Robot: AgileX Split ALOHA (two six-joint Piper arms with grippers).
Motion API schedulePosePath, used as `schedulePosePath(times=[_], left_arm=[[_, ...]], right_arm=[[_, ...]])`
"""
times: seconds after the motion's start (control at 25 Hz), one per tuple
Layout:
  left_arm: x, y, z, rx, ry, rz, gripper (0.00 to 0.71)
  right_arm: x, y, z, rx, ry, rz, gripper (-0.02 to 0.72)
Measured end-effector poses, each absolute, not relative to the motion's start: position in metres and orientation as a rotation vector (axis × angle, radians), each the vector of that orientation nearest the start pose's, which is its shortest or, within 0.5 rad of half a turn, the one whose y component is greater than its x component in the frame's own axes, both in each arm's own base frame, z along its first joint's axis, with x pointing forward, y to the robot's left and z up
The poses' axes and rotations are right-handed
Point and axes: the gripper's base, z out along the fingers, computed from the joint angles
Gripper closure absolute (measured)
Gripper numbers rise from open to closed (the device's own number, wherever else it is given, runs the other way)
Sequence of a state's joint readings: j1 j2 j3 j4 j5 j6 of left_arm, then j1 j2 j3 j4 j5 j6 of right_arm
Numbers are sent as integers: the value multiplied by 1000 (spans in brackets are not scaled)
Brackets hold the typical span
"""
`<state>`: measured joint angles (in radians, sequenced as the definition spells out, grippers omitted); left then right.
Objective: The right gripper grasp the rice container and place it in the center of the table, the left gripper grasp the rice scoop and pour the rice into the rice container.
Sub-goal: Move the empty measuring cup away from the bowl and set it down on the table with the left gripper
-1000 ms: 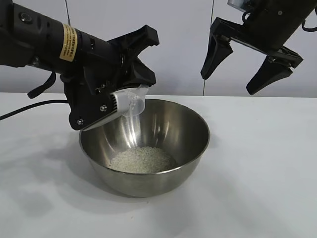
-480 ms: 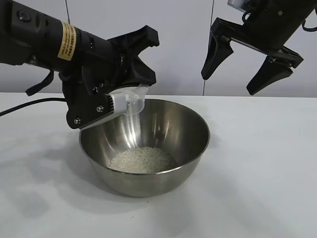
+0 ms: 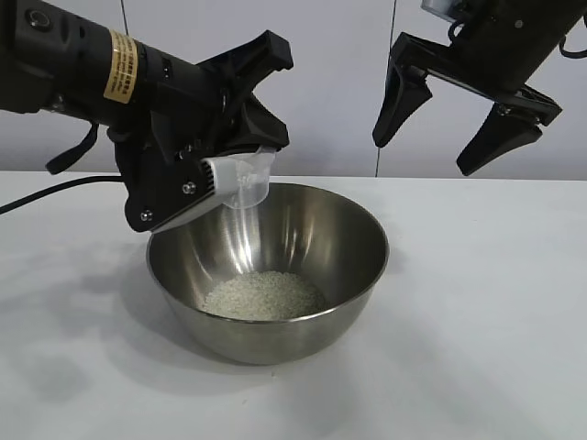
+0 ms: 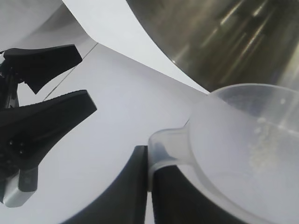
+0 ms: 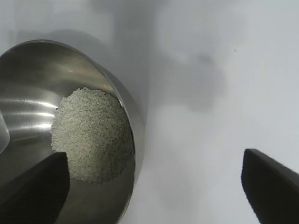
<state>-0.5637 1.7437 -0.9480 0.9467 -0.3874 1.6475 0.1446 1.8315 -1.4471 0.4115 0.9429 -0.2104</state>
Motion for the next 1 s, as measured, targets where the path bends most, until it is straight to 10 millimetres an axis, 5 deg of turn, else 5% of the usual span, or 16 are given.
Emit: schedulePosePath(times=[0.28, 0.52, 0.72, 1.0], left_arm=[[296, -222, 211, 2083, 29, 785, 701], [288, -224, 215, 1787, 458, 493, 701], [279, -209, 226, 1354, 861, 375, 701], [279, -149, 260, 378, 1322, 79, 701]], right_arm=[[379, 85, 253, -230, 2750, 505, 9], [379, 85, 253, -229, 2750, 505, 9], [379, 85, 253, -227, 2749, 510, 9], [380, 85, 254, -224, 2743, 509, 9]])
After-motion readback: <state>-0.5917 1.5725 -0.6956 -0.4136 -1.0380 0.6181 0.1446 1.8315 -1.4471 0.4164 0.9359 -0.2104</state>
